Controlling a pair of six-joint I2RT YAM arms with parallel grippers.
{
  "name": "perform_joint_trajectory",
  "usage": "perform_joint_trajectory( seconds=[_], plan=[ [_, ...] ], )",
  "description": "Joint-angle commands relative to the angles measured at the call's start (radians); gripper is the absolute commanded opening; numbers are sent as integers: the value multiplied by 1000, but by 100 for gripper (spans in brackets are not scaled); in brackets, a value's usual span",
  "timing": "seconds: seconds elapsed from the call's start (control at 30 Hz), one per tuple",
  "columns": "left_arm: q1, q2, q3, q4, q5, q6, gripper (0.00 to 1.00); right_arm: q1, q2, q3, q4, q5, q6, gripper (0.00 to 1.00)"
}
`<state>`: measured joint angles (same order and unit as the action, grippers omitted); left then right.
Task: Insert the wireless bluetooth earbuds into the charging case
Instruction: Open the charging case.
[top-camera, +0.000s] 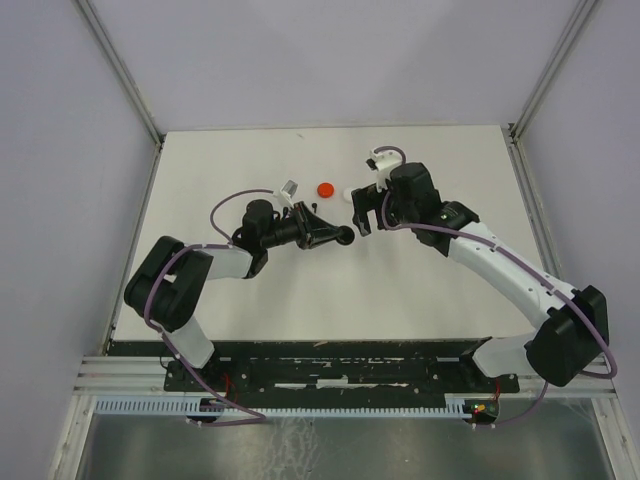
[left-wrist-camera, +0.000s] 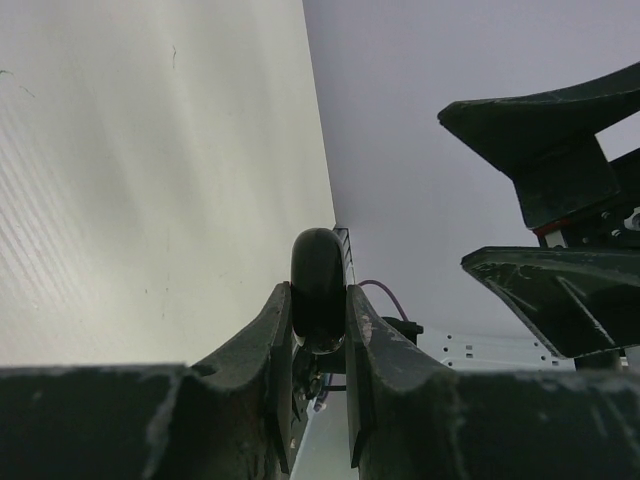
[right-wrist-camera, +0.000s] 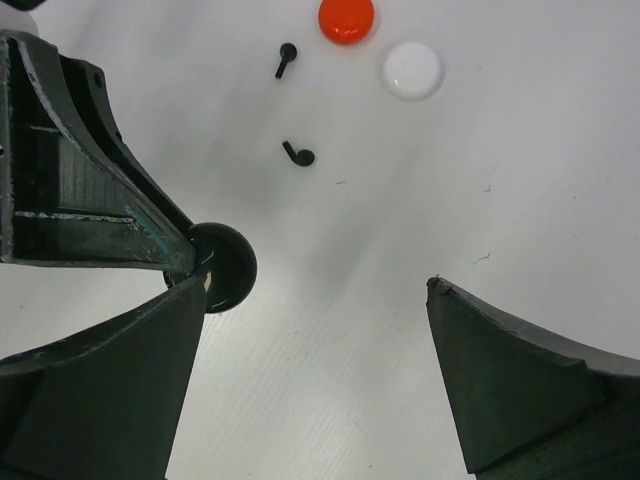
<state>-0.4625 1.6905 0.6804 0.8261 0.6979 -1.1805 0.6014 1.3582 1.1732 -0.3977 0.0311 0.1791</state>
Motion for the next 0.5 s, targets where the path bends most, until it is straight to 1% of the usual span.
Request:
perform_joint_trajectory(
  seconds=[0.0, 0.47],
  plan=[
    [-5, -2, 41, 58, -1, -26, 3, 2, 10, 0, -2, 12, 17, 99],
    [-4, -6, 45, 64, -2, -39, 3, 2, 48, -17, -6, -13, 25, 99]
  ],
)
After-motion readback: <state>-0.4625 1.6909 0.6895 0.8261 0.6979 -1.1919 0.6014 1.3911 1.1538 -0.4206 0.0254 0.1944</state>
